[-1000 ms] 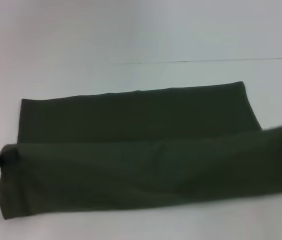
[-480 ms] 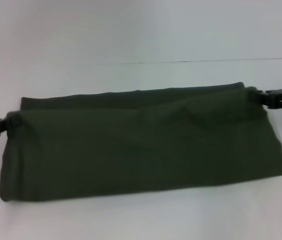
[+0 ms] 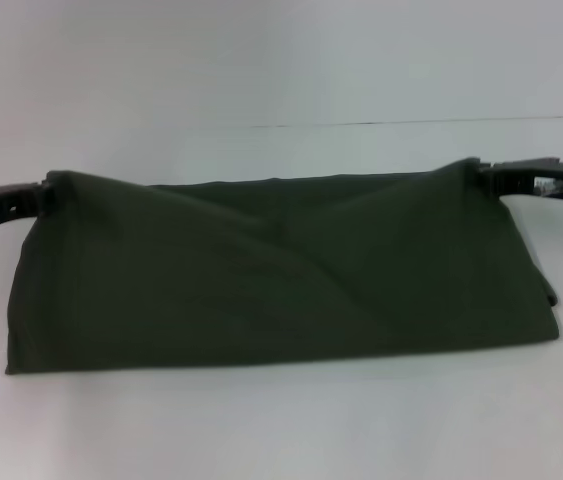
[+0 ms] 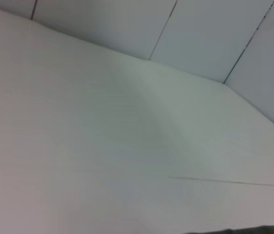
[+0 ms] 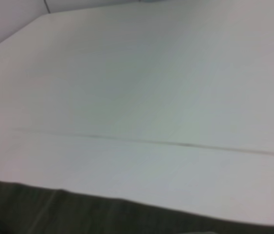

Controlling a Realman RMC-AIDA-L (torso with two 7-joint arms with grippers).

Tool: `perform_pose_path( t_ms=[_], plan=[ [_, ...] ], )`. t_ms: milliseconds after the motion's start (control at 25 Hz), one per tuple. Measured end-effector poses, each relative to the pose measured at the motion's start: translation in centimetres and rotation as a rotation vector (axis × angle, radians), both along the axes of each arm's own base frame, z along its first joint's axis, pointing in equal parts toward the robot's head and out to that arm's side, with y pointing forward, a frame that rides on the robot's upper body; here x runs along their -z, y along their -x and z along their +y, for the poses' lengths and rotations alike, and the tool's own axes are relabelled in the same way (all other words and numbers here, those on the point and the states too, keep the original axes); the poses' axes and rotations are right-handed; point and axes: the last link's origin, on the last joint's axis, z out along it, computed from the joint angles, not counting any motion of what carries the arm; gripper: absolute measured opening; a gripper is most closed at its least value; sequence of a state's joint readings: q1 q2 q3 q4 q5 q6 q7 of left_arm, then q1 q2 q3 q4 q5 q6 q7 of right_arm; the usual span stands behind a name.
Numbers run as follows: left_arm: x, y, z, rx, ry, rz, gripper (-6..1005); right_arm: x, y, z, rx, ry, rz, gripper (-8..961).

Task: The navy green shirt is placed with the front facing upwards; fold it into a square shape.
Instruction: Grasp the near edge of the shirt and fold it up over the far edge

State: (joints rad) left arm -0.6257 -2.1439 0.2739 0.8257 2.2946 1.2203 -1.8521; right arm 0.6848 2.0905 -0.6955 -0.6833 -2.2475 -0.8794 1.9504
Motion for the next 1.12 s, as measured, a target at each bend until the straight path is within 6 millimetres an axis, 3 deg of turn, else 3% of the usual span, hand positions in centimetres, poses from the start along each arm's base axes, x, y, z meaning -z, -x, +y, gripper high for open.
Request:
perform_pose_path(
  t_ms=[400, 1000, 1120],
  plan=[
    [0.5, -0.9, 2.5, -0.039, -0.066, 0.077, 83, -1.2, 1.4, 2.3, -0.039, -0.097, -0.055, 44],
    [2.1, -1.3, 4.6, -0.079, -0.055, 0.118, 95, 1.4, 1.3, 3.1, -0.016, -0.11, -0.118, 45],
    [2.1, -1.1, 4.5, -0.086, -0.056, 0.118, 98, 1.2, 1.0, 3.1, -0.007, -0.121, -0.127, 104]
  ],
)
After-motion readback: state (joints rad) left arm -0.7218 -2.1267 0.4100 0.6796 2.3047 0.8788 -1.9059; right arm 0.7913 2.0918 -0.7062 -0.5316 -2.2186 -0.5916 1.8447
